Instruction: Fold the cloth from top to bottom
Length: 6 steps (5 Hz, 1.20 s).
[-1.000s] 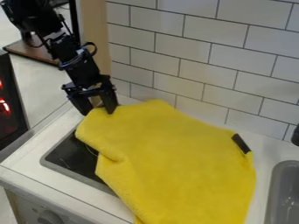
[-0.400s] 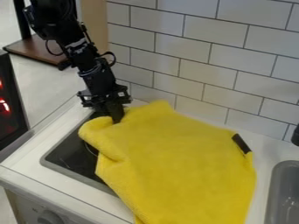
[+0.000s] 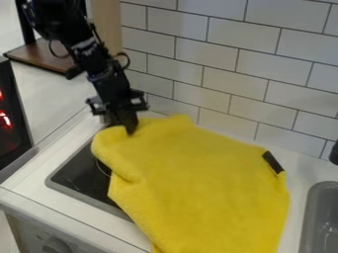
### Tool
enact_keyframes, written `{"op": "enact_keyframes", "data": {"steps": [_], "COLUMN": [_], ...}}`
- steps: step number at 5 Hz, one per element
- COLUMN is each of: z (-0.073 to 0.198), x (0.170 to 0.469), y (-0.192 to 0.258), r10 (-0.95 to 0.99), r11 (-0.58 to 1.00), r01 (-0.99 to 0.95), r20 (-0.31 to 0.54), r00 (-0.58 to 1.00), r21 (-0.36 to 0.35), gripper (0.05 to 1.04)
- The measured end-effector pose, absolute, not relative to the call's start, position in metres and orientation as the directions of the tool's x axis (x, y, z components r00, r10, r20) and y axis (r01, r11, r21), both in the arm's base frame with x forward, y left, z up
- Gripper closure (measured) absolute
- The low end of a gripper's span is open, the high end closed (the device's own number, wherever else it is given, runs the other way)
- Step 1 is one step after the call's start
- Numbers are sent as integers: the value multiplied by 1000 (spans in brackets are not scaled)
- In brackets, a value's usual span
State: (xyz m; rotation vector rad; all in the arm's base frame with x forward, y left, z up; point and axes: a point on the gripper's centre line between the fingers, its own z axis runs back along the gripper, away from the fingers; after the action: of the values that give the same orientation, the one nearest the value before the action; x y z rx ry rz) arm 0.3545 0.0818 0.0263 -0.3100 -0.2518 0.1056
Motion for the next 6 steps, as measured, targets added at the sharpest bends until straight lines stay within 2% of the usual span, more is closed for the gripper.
{"op": "enact_keyframes", "data": {"steps": [2, 3, 5, 6], "z": [63, 80, 88, 78], "x": [355, 353, 325, 307], "y": [68, 33, -51, -80], "r10": [110, 33, -193, -282], "r11": [948, 942, 898, 871], "r01": [-11, 81, 306, 381], "r20": [294, 329, 342, 320], "r00": [950, 944, 920, 905], "r21": [-319, -327, -316, -310], "gripper": [1034, 1034, 1034, 1034]}}
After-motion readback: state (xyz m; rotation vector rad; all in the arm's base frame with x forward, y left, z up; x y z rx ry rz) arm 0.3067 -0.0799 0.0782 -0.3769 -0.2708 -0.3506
